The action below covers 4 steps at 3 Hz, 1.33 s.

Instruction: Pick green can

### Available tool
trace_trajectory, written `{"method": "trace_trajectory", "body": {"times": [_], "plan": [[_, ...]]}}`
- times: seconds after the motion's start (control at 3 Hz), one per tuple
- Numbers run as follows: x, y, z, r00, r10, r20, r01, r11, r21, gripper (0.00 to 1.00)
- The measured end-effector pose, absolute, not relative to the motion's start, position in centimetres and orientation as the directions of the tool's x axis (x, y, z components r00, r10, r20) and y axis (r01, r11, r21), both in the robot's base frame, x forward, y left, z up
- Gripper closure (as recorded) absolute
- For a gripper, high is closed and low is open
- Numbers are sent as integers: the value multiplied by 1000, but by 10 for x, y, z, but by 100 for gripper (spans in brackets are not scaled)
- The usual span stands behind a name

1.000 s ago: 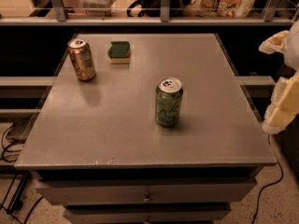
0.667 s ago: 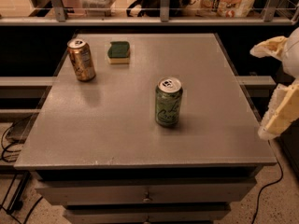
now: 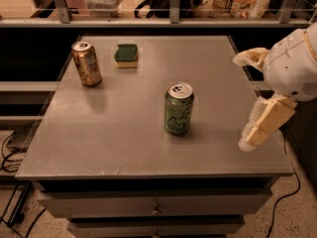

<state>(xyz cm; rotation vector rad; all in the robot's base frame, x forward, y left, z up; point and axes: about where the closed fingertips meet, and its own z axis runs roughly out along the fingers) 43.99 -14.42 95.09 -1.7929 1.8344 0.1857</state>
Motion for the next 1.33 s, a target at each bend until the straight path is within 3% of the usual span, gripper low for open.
{"method": "trace_trajectory", "body": {"times": [1.0, 1.33], "plan": [[475, -66, 913, 80, -843, -532, -982, 24, -186, 0], [481, -43, 904, 88, -841, -534, -986, 1, -164, 18]]}}
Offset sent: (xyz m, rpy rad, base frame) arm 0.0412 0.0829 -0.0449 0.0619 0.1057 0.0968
